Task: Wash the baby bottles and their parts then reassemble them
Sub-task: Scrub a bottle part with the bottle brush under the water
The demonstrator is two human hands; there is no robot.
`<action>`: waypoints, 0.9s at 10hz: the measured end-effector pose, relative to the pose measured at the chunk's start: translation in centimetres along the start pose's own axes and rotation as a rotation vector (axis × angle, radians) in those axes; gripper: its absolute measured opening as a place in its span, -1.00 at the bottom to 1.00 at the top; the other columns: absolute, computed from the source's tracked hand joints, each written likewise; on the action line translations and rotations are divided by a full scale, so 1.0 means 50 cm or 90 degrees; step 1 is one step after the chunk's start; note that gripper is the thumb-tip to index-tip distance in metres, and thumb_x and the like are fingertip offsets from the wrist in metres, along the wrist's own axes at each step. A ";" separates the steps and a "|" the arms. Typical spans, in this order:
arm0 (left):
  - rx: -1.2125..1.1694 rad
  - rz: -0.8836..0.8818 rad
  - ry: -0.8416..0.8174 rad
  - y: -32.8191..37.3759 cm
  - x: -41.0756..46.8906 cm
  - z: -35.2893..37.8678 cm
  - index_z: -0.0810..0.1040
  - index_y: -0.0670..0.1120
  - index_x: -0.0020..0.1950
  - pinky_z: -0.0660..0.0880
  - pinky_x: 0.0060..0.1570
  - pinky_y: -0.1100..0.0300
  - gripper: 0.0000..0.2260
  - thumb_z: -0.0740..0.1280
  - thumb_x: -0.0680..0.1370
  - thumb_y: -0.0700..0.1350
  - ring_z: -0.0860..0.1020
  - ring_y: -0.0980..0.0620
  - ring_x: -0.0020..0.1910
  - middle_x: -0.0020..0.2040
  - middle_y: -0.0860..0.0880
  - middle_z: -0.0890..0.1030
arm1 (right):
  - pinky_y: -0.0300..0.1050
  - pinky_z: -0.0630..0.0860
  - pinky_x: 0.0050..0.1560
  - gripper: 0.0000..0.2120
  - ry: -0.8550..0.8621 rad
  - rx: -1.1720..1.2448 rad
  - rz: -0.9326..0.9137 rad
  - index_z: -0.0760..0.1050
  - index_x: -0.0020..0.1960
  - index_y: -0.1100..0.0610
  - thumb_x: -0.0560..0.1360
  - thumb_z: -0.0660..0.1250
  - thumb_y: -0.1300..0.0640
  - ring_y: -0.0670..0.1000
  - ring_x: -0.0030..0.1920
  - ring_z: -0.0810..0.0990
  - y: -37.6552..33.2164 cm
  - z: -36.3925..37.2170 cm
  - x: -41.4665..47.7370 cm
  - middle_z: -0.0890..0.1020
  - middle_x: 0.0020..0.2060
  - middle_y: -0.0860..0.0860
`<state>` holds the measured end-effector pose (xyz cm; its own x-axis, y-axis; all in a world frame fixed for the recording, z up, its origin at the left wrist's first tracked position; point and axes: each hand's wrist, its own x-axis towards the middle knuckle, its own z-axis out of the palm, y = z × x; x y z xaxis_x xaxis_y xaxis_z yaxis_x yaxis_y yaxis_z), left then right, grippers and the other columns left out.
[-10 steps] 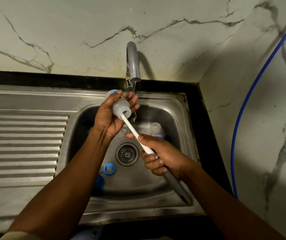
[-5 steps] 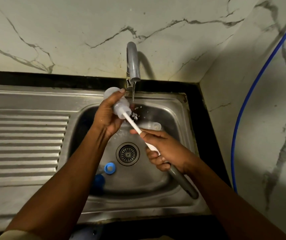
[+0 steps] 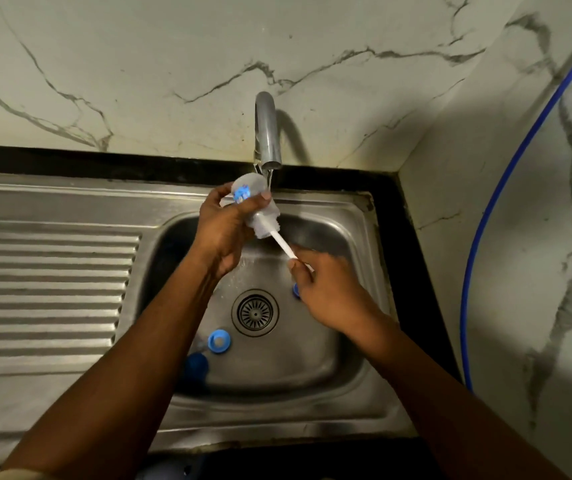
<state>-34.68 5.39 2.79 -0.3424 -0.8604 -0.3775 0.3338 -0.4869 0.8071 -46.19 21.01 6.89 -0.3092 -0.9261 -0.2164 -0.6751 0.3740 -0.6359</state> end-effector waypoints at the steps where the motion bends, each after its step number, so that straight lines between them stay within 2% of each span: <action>1: -0.204 -0.110 -0.096 0.013 0.006 -0.007 0.54 -0.21 0.15 0.56 0.19 -0.21 -0.62 0.54 0.39 -0.23 0.64 -0.14 -0.01 -0.02 -0.19 0.61 | -0.28 0.21 -0.58 -0.79 -0.211 0.411 0.174 0.54 0.23 -0.19 0.68 0.17 -0.06 -0.11 -0.58 0.27 -0.035 -0.010 -0.019 0.35 -0.47 -0.02; 2: -0.281 -0.141 -0.103 0.001 0.002 -0.005 0.58 -0.21 0.05 0.62 0.12 -0.09 -0.79 0.47 0.45 -0.23 0.65 -0.13 0.02 -0.02 -0.21 0.63 | -0.21 0.30 -0.53 -0.73 -0.185 0.320 0.143 0.50 0.32 -0.26 0.67 0.16 -0.08 -0.07 -0.51 0.34 -0.017 0.006 -0.015 0.38 -0.45 -0.04; 3: -0.108 -0.100 0.040 -0.030 0.005 0.002 0.55 -0.22 0.11 0.60 -0.29 0.09 -0.69 0.54 0.43 -0.20 0.60 -0.03 -0.28 -0.14 -0.18 0.61 | 0.03 0.59 -0.11 -0.64 -0.065 -0.176 -0.018 0.38 0.44 -0.19 0.67 0.09 -0.07 0.15 -0.11 0.62 0.004 0.007 -0.002 0.62 -0.12 0.07; 4: -0.111 -0.081 0.127 -0.028 0.012 0.010 0.53 -0.25 0.16 0.58 -0.28 0.00 -0.63 0.53 0.43 -0.17 0.59 -0.11 -0.31 -0.16 -0.22 0.59 | 0.08 0.59 -0.02 -0.64 -0.004 -0.269 -0.051 0.32 0.46 -0.11 0.69 0.04 -0.02 0.21 -0.02 0.62 -0.007 0.009 -0.017 0.63 -0.02 0.13; 5: -0.175 -0.081 0.094 0.000 0.030 0.010 0.51 -0.22 0.20 0.57 -0.31 0.06 -0.64 0.45 0.44 -0.19 0.55 -0.06 -0.34 -0.20 -0.17 0.50 | -0.08 0.50 -0.36 -0.79 -0.082 0.049 0.051 0.50 0.12 -0.15 0.68 0.08 -0.05 0.03 -0.35 0.50 -0.021 -0.002 -0.043 0.49 -0.35 -0.02; 6: -0.276 -0.109 -0.054 0.022 0.030 0.013 0.52 -0.15 -0.04 0.65 -0.05 -0.05 -0.93 0.38 0.53 -0.19 0.56 -0.05 -0.24 -0.19 -0.15 0.52 | -0.35 0.16 -0.63 -0.77 -0.294 0.647 0.314 0.56 0.21 -0.16 0.67 0.16 -0.04 -0.16 -0.59 0.22 -0.034 -0.046 -0.055 0.30 -0.47 -0.05; 7: -0.375 -0.161 -0.129 0.030 0.026 0.017 0.46 -0.21 0.27 0.44 0.30 -0.30 -0.67 0.37 0.52 -0.17 0.61 -0.12 0.04 0.02 -0.20 0.59 | -0.39 0.13 -0.71 -0.59 -0.437 0.933 0.373 0.46 0.43 -0.04 0.60 0.20 -0.02 -0.20 -0.63 0.22 -0.023 -0.059 -0.037 0.29 -0.48 -0.07; 8: -0.307 -0.129 -0.075 0.023 0.029 0.023 0.30 -0.22 0.51 0.62 0.05 -0.14 -0.42 0.39 0.51 -0.28 0.61 -0.09 -0.06 -0.01 -0.22 0.58 | -0.30 0.26 -0.61 -0.73 -0.268 0.568 0.264 0.53 0.30 -0.09 0.67 0.17 -0.05 -0.11 -0.57 0.33 -0.005 -0.034 -0.023 0.36 -0.41 0.00; 9: -0.015 0.010 0.061 0.005 0.020 0.036 0.32 -0.02 0.40 0.64 -0.09 -0.07 -0.45 0.45 0.49 -0.30 0.62 -0.12 -0.06 0.10 -0.20 0.55 | -0.03 0.54 -0.22 -0.73 -0.020 -0.158 0.032 0.44 0.30 -0.12 0.66 0.10 -0.07 0.16 -0.21 0.61 0.031 0.008 -0.016 0.58 -0.19 0.08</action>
<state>-36.53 4.70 3.42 -0.2517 -0.8779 -0.4073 0.3601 -0.4756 0.8026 -46.74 22.30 5.78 -0.3289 -0.9054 -0.2685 -0.8039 0.4176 -0.4235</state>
